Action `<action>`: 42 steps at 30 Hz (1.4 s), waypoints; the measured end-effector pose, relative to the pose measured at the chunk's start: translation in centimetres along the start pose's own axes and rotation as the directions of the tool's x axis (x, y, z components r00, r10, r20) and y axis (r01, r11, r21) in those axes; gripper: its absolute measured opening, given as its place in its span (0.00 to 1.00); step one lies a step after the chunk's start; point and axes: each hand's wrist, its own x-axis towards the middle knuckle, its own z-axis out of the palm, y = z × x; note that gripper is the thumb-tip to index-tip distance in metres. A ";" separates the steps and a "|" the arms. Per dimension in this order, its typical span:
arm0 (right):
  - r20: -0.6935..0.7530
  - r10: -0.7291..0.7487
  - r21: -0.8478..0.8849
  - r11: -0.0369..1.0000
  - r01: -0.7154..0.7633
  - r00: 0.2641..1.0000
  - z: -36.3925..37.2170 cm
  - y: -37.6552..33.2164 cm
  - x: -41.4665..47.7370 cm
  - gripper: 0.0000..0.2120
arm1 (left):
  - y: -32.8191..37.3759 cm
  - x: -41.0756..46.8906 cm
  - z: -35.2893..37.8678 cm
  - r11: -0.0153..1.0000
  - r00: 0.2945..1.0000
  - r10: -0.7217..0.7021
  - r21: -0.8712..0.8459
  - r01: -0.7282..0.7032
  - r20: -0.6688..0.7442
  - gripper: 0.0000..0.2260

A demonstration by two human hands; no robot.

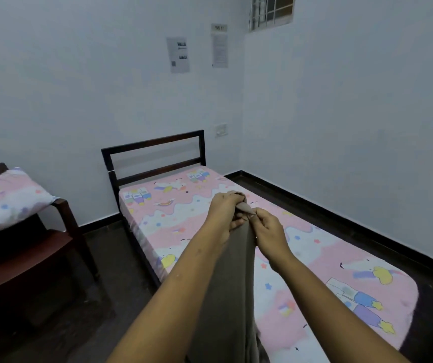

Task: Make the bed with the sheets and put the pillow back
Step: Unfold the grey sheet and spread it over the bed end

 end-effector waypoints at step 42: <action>0.064 0.072 0.345 0.934 -0.089 0.995 -0.1 0.2 -0.1 0.11 | -4.9 0.7 -2.9 0.305 0.795 0.547 0.822 -0.480 0.262 0.08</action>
